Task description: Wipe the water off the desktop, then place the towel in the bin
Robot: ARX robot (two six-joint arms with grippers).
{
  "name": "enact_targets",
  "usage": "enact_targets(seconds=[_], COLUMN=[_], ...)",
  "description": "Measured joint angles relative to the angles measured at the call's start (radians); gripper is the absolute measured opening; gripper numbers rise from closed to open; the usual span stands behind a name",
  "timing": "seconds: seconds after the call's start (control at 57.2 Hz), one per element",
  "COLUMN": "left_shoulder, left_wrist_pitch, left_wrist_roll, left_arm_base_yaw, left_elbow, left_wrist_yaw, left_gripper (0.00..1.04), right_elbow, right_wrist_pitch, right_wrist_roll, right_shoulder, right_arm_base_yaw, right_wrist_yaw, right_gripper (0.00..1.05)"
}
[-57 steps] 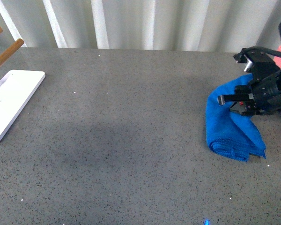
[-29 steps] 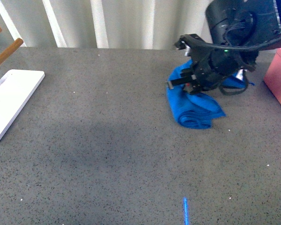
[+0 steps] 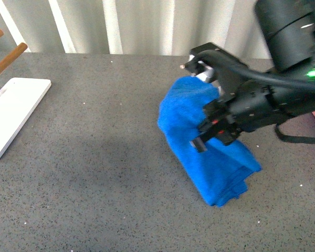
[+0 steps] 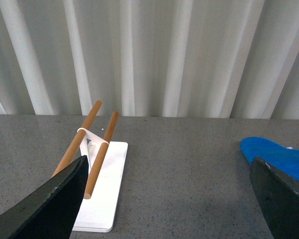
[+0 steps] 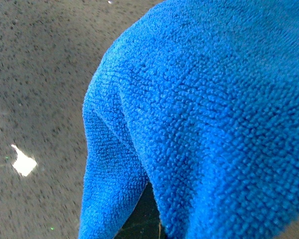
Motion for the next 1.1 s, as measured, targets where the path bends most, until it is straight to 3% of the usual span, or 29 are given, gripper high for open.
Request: enact_targets(seconds=[0.245,0.42,0.717,1.102], left_shoulder=[0.000,0.000,0.000,0.000], left_wrist_pitch=[0.000,0.000,0.000,0.000], left_wrist_roll=[0.000,0.000,0.000,0.000], left_arm_base_yaw=[0.000,0.000,0.000,0.000], left_elbow=[0.000,0.000,0.000,0.000], left_wrist_yaw=[0.000,0.000,0.000,0.000], left_gripper=[0.98,0.98,0.98,0.98], right_elbow=[-0.073,0.009,0.428,0.872], right_wrist_pitch=[-0.085,-0.182,-0.346,-0.542], right_wrist_roll=[-0.157,-0.249,-0.286,-0.174], right_shoulder=[-0.195,-0.266,-0.277,-0.161], right_arm_base_yaw=[-0.153,-0.193,-0.249,-0.539], right_wrist_yaw=[-0.008,-0.026,0.007,0.008], right_gripper=[0.04,0.04,0.04,0.04])
